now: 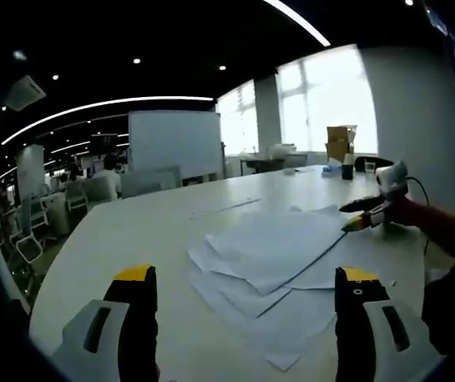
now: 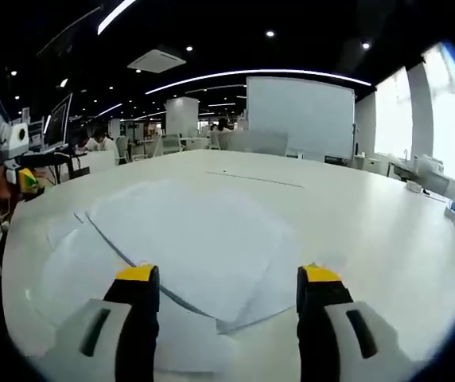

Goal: Organize the stack of printing papers by aligning and flattening the scattered papers on the table

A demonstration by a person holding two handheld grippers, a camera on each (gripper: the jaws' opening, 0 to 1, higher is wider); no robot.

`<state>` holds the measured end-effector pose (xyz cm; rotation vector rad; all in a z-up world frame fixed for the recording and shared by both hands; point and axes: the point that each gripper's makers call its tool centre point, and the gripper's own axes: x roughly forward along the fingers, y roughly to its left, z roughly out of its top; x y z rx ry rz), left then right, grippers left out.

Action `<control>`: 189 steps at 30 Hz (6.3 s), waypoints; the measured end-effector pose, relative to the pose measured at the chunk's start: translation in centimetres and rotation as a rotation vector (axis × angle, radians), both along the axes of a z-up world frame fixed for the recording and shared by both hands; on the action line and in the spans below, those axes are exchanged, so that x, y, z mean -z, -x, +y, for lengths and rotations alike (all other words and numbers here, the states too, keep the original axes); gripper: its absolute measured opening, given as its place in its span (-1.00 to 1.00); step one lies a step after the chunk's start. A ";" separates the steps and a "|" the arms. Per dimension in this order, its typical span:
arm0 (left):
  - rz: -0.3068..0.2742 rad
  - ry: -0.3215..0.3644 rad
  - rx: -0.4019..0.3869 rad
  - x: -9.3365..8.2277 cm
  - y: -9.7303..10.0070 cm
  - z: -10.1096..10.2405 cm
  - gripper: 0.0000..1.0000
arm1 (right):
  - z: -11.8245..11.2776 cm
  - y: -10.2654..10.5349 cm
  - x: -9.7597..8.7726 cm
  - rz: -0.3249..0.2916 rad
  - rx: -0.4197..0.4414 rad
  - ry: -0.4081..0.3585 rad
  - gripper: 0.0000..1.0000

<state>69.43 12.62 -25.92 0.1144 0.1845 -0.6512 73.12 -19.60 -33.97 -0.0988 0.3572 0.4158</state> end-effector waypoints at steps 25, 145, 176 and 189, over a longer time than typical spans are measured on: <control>0.007 0.007 0.005 0.4 0.0 -0.2 0.90 | 0.2 -0.3 1.0 0.057 -0.004 0.007 0.13; 0.031 -0.001 0.023 1.5 -0.1 -0.9 0.85 | 3.3 1.9 1.0 0.067 -0.161 0.017 -0.48; 0.034 0.000 0.026 1.6 0.0 -1.1 0.85 | 3.0 1.3 1.2 0.055 -0.186 0.008 -1.00; 0.028 -0.003 0.022 1.3 0.0 -0.9 0.85 | 2.9 1.3 -1.6 -0.127 -0.159 0.104 -1.00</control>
